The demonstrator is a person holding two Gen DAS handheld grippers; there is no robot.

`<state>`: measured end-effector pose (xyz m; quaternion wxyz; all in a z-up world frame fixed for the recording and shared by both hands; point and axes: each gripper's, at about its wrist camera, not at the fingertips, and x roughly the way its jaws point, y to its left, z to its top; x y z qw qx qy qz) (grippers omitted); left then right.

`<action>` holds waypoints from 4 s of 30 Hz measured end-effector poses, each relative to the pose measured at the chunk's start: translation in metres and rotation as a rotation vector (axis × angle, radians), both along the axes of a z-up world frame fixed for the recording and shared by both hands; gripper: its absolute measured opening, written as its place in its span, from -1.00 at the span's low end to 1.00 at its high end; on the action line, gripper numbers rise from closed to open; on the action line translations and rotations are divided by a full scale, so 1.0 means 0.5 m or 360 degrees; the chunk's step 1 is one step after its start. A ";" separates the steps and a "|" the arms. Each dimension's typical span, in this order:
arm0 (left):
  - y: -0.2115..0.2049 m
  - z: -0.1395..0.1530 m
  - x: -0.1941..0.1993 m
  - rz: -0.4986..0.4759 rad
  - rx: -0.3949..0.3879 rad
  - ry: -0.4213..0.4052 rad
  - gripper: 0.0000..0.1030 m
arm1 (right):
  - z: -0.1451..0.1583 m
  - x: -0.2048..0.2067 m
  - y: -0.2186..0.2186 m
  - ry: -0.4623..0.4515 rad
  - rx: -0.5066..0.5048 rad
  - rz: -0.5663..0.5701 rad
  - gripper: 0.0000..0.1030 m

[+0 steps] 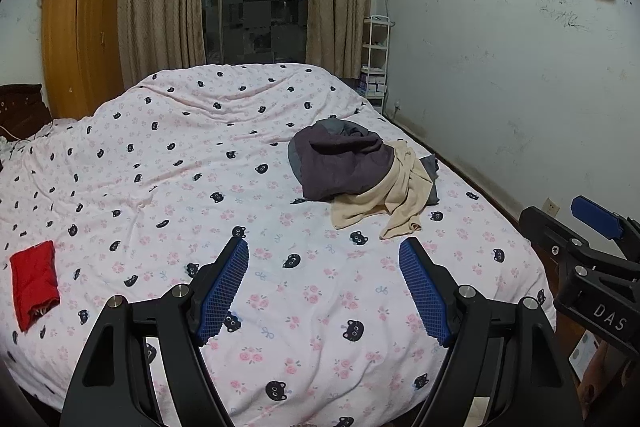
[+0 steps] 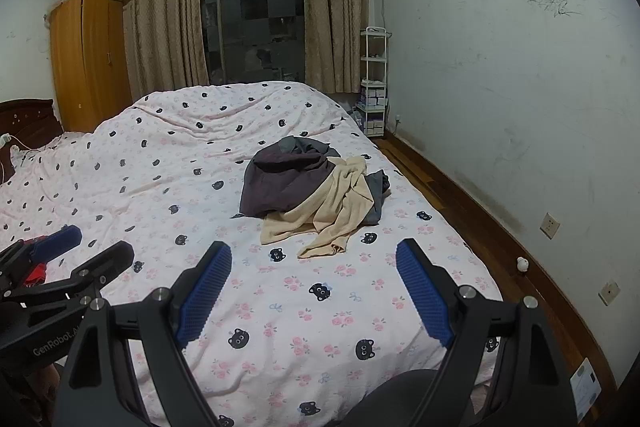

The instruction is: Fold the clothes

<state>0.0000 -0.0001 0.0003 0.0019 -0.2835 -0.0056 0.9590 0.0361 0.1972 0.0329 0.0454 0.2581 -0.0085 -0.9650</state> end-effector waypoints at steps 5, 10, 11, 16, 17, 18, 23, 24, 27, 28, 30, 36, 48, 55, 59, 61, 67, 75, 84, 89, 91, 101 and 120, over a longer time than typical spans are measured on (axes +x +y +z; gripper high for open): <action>-0.008 0.005 0.002 0.0018 0.0007 0.0006 0.43 | 0.000 -0.001 0.002 -0.0004 0.0004 -0.0002 0.67; -0.020 0.007 -0.005 0.0017 0.0011 -0.0011 0.43 | 0.001 -0.002 0.005 -0.0008 0.0008 -0.0003 0.68; -0.018 0.007 -0.008 0.0016 0.0006 -0.0013 0.43 | 0.001 -0.002 0.005 -0.0008 0.0009 -0.0004 0.67; -0.018 0.006 -0.012 0.0018 0.0023 -0.0019 0.43 | -0.003 -0.006 0.007 -0.0007 0.0015 -0.0006 0.67; -0.019 0.006 -0.011 0.0019 0.0022 -0.0018 0.43 | -0.004 -0.007 0.007 -0.0007 0.0016 -0.0006 0.68; -0.019 0.006 -0.011 0.0019 0.0022 -0.0017 0.43 | -0.003 -0.006 0.007 -0.0006 0.0018 -0.0007 0.68; -0.018 0.009 -0.009 0.0021 0.0018 -0.0011 0.43 | -0.004 -0.007 0.005 -0.0009 0.0016 -0.0008 0.67; -0.016 0.009 -0.008 0.0020 0.0018 -0.0011 0.43 | -0.003 -0.008 0.005 -0.0010 0.0016 -0.0009 0.68; -0.015 0.008 -0.010 0.0019 0.0016 -0.0014 0.43 | 0.000 -0.010 0.007 -0.0014 0.0018 -0.0007 0.68; -0.015 0.008 -0.010 0.0018 0.0016 -0.0015 0.43 | -0.001 -0.010 0.007 -0.0016 0.0019 -0.0007 0.67; -0.017 0.008 -0.010 0.0017 0.0018 -0.0016 0.43 | -0.003 -0.010 0.006 -0.0018 0.0019 -0.0008 0.68; -0.013 0.005 -0.011 0.0020 0.0017 -0.0019 0.43 | -0.007 -0.013 0.004 -0.0020 0.0022 -0.0011 0.68; -0.003 -0.001 -0.013 0.0026 0.0013 -0.0024 0.43 | -0.010 -0.014 0.002 -0.0029 0.0017 -0.0009 0.68; -0.002 -0.005 -0.026 0.0029 0.0013 -0.0035 0.43 | -0.019 -0.025 0.003 -0.0046 0.0018 -0.0002 0.67; 0.000 -0.010 -0.040 0.0029 0.0018 -0.0046 0.43 | -0.027 -0.039 0.005 -0.0060 0.0023 -0.0005 0.68; 0.001 -0.015 -0.049 0.0027 0.0017 -0.0054 0.43 | -0.034 -0.051 0.007 -0.0073 0.0026 -0.0012 0.68; 0.000 -0.029 -0.086 0.0016 0.0027 -0.0081 0.43 | -0.054 -0.090 0.011 -0.0099 0.0038 -0.0029 0.68; 0.005 -0.048 -0.156 -0.0015 0.0037 -0.0107 0.43 | -0.094 -0.171 0.017 -0.0148 0.0047 -0.0043 0.67; 0.022 -0.063 -0.235 -0.0053 0.0031 -0.0113 0.43 | -0.136 -0.273 0.024 -0.0191 0.0067 -0.0050 0.67; 0.029 -0.074 -0.274 -0.0066 0.0042 -0.0124 0.43 | -0.150 -0.322 0.029 -0.0201 0.0049 -0.0049 0.67; 0.033 -0.080 -0.291 -0.0067 0.0037 -0.0131 0.43 | -0.154 -0.337 0.031 -0.0199 0.0043 -0.0047 0.67; 0.058 -0.105 -0.367 -0.0109 0.0041 -0.0133 0.43 | -0.187 -0.423 0.049 -0.0212 0.0039 -0.0068 0.67; 0.111 -0.165 -0.464 -0.0178 0.0018 -0.0193 0.43 | -0.283 -0.572 0.076 -0.0291 0.0065 -0.0027 0.50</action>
